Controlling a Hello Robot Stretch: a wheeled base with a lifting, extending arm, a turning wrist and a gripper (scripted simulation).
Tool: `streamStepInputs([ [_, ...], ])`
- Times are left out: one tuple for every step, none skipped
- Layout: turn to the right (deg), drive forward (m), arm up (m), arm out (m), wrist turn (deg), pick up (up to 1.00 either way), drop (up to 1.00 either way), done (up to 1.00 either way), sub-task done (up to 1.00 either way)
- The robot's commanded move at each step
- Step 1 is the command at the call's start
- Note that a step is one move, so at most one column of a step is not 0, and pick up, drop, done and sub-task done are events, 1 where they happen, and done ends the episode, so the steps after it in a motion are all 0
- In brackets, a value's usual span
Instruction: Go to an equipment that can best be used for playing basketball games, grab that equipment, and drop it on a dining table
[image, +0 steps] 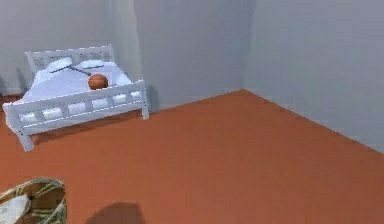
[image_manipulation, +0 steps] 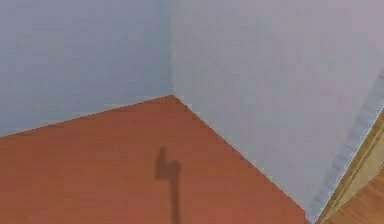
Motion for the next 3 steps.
streamStepInputs([
  [0.0,0.65,0.00,0.00,0.0,0.00,0.00,0.00,0.00],
  [-27.0,0.00,0.00,0.00,0.0,0.00,0.00,0.00,0.00],
  [0.0,0.80,0.00,0.00,0.0,0.00,0.00,0.00,0.00],
])
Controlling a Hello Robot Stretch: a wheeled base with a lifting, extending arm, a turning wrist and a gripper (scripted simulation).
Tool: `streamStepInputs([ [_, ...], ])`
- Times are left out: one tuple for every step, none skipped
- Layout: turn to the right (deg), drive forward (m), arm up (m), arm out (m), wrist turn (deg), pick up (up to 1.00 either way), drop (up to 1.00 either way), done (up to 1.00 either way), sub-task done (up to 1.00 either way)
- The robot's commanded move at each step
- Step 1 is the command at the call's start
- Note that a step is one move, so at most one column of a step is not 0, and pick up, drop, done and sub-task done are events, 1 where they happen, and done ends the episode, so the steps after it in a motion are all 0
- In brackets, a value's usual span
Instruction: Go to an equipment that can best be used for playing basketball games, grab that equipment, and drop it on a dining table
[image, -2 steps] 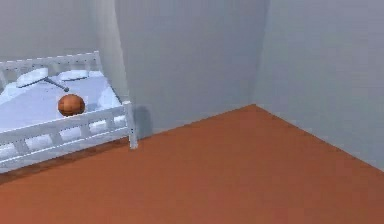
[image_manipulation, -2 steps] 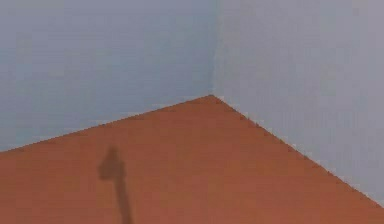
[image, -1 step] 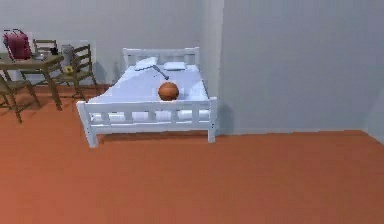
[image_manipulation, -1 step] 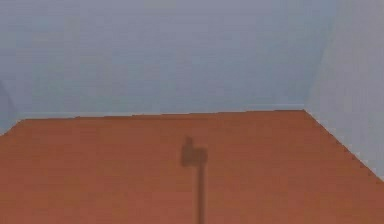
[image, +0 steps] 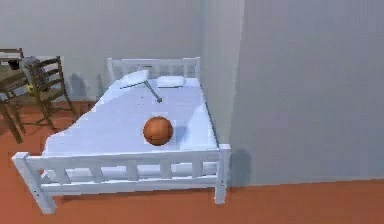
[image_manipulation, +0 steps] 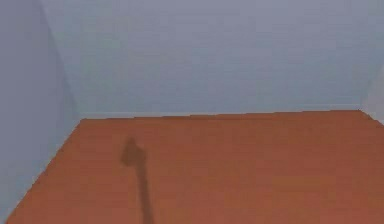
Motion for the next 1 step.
streamStepInputs([
  [-39.0,0.00,0.00,0.00,0.0,0.00,0.00,0.00,0.00],
])
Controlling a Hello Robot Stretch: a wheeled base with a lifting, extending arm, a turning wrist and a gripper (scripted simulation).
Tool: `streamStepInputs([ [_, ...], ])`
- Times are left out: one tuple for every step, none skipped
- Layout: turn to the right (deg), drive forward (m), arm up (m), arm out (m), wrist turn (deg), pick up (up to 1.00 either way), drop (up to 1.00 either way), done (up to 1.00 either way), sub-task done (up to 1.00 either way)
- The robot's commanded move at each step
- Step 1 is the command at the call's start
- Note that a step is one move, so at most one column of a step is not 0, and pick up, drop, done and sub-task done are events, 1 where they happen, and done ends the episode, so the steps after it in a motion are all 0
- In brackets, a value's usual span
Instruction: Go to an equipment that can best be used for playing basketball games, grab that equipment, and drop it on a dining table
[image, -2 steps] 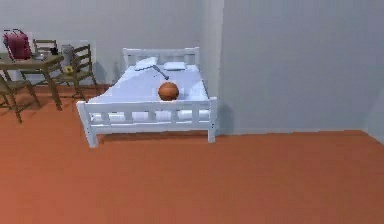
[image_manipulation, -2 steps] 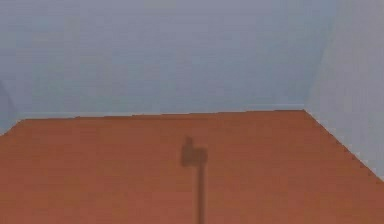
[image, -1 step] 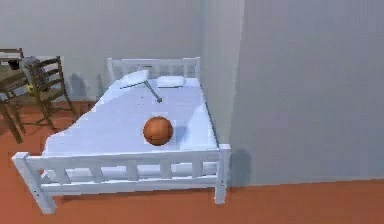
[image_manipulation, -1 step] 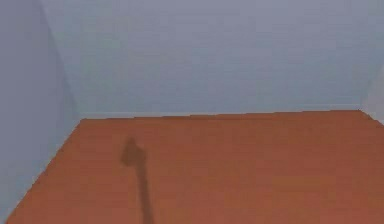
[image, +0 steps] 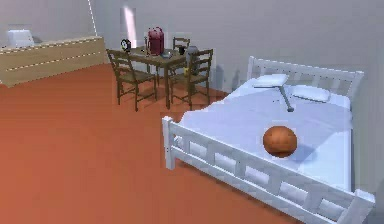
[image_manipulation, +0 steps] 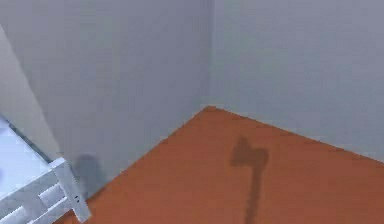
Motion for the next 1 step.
streamStepInputs([
  [0.0,0.60,0.00,0.00,0.0,0.00,0.00,0.00,0.00],
])
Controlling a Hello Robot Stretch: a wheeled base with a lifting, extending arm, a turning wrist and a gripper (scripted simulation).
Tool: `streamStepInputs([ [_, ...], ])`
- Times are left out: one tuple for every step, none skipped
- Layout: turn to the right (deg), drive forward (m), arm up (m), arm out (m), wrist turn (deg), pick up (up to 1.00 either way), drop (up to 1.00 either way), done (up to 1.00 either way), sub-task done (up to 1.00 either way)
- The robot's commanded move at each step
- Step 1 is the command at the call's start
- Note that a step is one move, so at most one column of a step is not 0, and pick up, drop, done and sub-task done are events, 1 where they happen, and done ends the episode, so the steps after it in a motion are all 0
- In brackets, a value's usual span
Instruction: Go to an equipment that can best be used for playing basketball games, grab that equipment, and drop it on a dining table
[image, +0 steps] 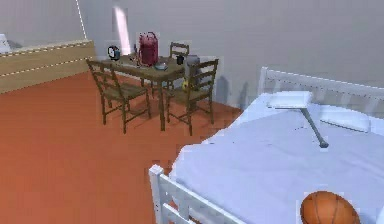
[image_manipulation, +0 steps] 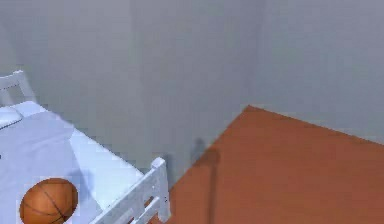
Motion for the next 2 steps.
streamStepInputs([
  [-39.0,0.00,0.00,0.00,0.0,0.00,0.00,0.00,0.00],
  [0.0,0.00,0.50,0.00,0.0,0.00,0.00,0.00,0.00],
])
